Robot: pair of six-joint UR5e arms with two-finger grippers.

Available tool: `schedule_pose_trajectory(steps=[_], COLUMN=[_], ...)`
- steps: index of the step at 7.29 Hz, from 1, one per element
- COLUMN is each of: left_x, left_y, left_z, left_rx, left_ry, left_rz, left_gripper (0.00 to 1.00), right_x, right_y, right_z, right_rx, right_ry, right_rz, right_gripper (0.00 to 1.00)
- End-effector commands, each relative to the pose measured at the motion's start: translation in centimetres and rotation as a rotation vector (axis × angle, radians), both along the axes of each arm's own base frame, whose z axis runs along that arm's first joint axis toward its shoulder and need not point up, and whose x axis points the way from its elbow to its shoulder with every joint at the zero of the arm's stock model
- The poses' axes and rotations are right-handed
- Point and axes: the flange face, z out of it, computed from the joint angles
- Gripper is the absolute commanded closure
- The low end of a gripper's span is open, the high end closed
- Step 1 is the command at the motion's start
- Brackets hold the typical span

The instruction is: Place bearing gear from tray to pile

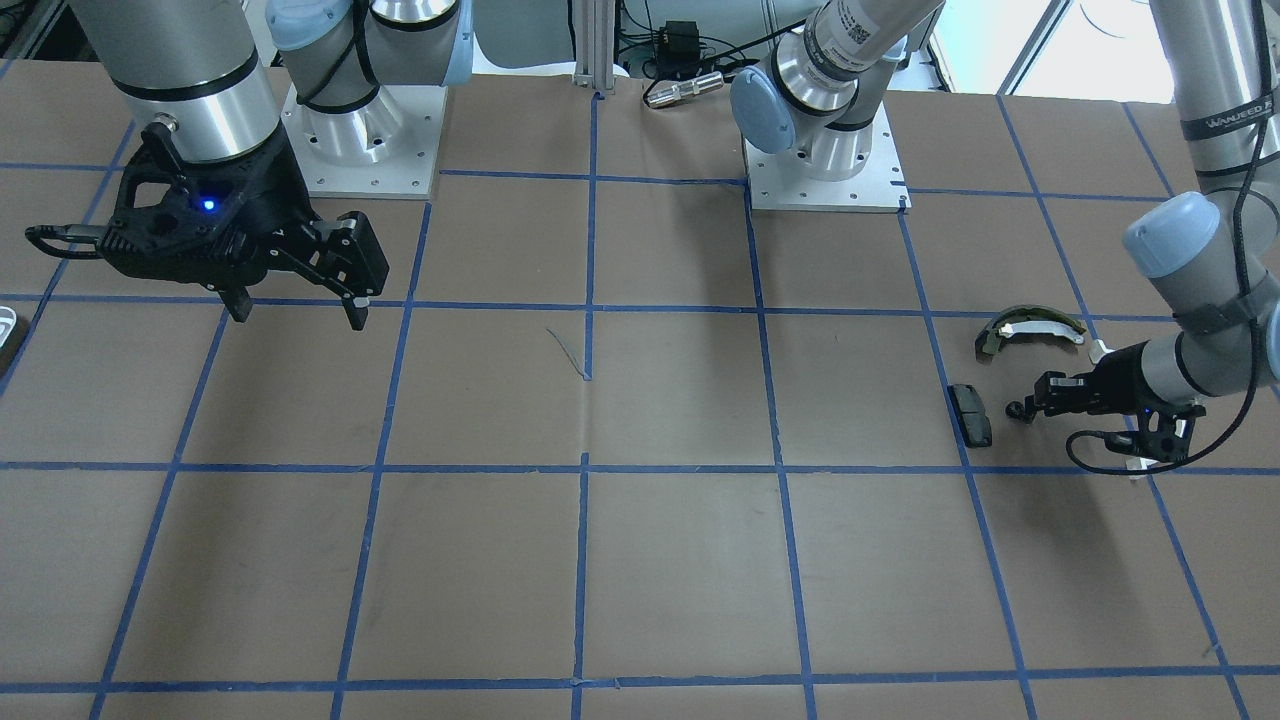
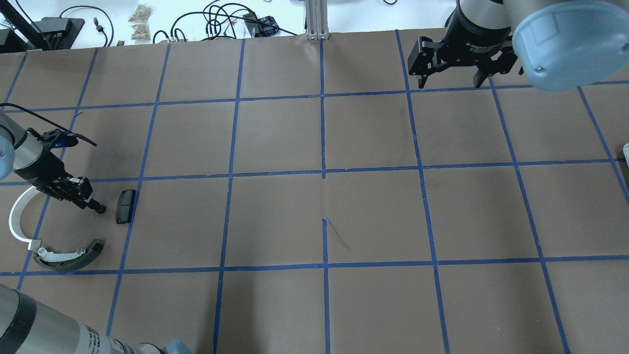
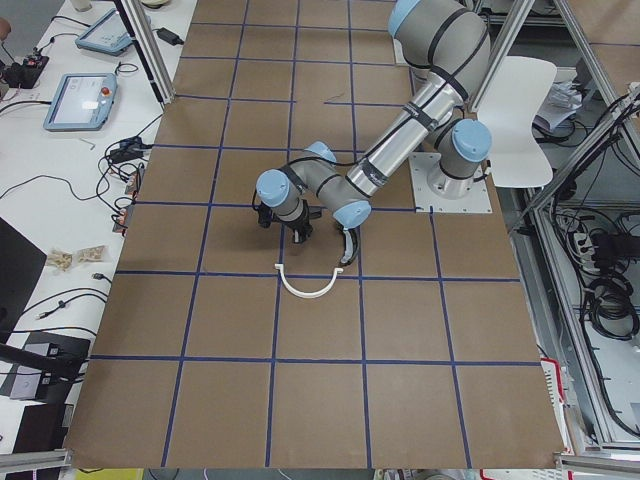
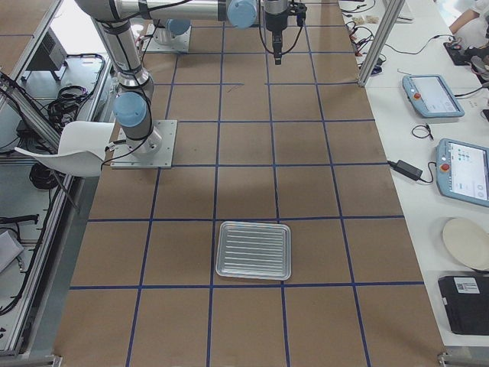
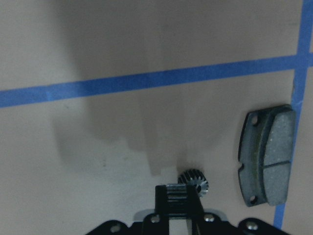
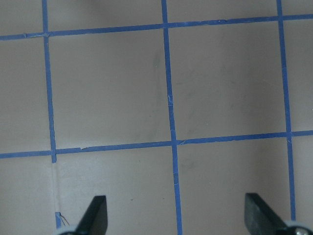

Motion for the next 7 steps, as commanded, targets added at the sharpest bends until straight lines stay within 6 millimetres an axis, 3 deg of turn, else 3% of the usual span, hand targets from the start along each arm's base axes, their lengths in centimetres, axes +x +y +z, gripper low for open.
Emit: schedule_pose_trajectory(steps=[1, 2, 4, 6, 7], left_x=[0.1, -0.1, -0.5, -7.0, -12.4], left_y=[-0.2, -0.4, -2.6, -4.8, -4.8], left_z=[1.4, 3.2, 10.4, 18.1, 21.4], left_rx=[-0.005, 0.011, 0.023, -0.070, -0.119], left_ry=[-0.009, -0.026, -0.032, -0.091, -0.107], left_rz=[-0.004, -0.002, 0.057, -0.046, -0.067], left_gripper=[0.06, 0.05, 0.05, 0.05, 0.05], right_x=[0.0, 0.0, 0.0, 0.0, 0.0], right_y=[0.0, 0.0, -0.4, -0.6, -0.6], right_z=[0.0, -0.1, -0.9, -1.0, -1.0], right_rx=[0.000, 0.003, 0.018, 0.019, 0.019], right_ry=[0.000, 0.000, 0.001, 0.001, 0.001], right_rz=[0.000, 0.000, -0.001, -0.001, -0.001], right_gripper=[0.00, 0.00, 0.00, 0.00, 0.00])
